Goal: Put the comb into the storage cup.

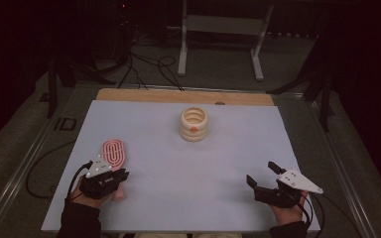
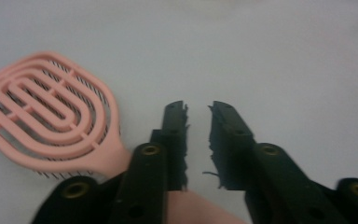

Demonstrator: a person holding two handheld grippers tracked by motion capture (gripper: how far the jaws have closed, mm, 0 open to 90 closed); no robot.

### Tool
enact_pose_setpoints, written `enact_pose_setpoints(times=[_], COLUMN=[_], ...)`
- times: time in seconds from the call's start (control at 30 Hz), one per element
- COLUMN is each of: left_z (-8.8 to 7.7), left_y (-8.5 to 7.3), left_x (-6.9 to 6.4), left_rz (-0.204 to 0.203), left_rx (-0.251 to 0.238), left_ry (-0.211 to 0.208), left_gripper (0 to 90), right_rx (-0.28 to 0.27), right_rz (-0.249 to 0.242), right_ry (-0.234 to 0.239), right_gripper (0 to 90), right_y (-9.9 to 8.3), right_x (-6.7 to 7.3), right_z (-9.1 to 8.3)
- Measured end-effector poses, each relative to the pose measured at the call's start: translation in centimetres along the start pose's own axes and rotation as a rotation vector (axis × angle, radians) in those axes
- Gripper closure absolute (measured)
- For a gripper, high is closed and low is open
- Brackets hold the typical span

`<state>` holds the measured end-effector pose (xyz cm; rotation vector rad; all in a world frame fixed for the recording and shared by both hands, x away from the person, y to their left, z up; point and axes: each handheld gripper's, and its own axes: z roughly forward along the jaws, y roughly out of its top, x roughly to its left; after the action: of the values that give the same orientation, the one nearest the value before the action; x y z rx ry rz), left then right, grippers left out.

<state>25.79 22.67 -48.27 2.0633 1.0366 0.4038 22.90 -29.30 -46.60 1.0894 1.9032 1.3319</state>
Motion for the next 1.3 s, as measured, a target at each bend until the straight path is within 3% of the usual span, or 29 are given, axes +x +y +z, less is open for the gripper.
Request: enact_pose_setpoints(times=[0.07,0.1,0.63,0.97,1.3], left_z=[0.0,0.0,0.6,0.8,0.3], left_y=[-0.1,-0.1,-0.5,-0.6,-0.7], left_x=[0.2,0.3,0.8,0.8,1.4], left_rz=[-0.013,-0.014,-0.043,-0.036,-0.068], left_rx=[0.013,0.021,0.095,0.143,0.153], left_ry=[0.003,-0.001,0.024,0.051,0.091], left_gripper=[89.4,90.0,90.0,90.0,90.0], right_rx=[-0.001,-0.001,0.005,0.007,0.009], right_rz=[0.001,0.001,-0.001,-0.005,-0.005], right_ry=[0.001,0.001,-0.002,-0.001,-0.003], right_gripper=[8.9,8.9,8.9,8.9,9.0], right_y=[0.0,0.0,0.0,0.0,0.0], right_x=[0.0,0.0,0.0,0.1,0.0], right_z=[0.0,0.0,0.1,0.1,0.1])
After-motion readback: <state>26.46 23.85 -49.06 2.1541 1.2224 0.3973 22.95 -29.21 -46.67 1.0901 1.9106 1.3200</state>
